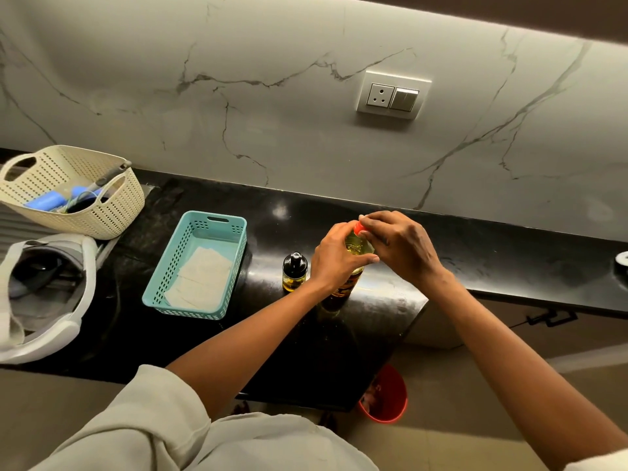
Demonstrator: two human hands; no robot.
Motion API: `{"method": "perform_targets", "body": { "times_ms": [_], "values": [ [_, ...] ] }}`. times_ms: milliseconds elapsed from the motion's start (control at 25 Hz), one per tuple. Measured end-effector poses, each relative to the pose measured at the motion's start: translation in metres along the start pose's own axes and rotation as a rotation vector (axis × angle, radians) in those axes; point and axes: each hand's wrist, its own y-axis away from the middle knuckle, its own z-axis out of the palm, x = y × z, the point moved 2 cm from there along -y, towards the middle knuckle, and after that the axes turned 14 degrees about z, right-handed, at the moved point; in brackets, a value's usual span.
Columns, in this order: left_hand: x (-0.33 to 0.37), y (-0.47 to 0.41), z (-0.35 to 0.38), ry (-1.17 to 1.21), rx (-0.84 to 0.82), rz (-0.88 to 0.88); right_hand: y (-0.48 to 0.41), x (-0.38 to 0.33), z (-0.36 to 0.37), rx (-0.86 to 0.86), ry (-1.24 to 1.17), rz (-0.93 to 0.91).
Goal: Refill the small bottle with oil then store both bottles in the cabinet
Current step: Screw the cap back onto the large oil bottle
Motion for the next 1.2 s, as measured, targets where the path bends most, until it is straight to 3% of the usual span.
{"method": "perform_targets", "body": {
  "times_ms": [160,440,720,920,1200],
  "values": [
    [0.0,0.001,0.0,-0.003,0.008,0.0,-0.026,-0.004,-0.01,-0.19,-0.076,0.046],
    [-0.002,0.001,0.001,-0.007,0.017,-0.003,-0.061,-0.016,-0.02,-0.473,0.068,-0.027],
    [-0.002,0.003,0.001,0.008,0.037,0.008,-0.064,-0.021,-0.026,-0.506,0.092,0.008],
    [-0.005,0.002,0.003,0.025,0.037,0.001,-0.064,-0.024,-0.018,-0.44,0.298,0.059],
    [-0.006,0.004,0.003,0.015,0.037,0.016,-0.056,-0.021,-0.026,-0.587,0.247,0.02]
  ]
}}
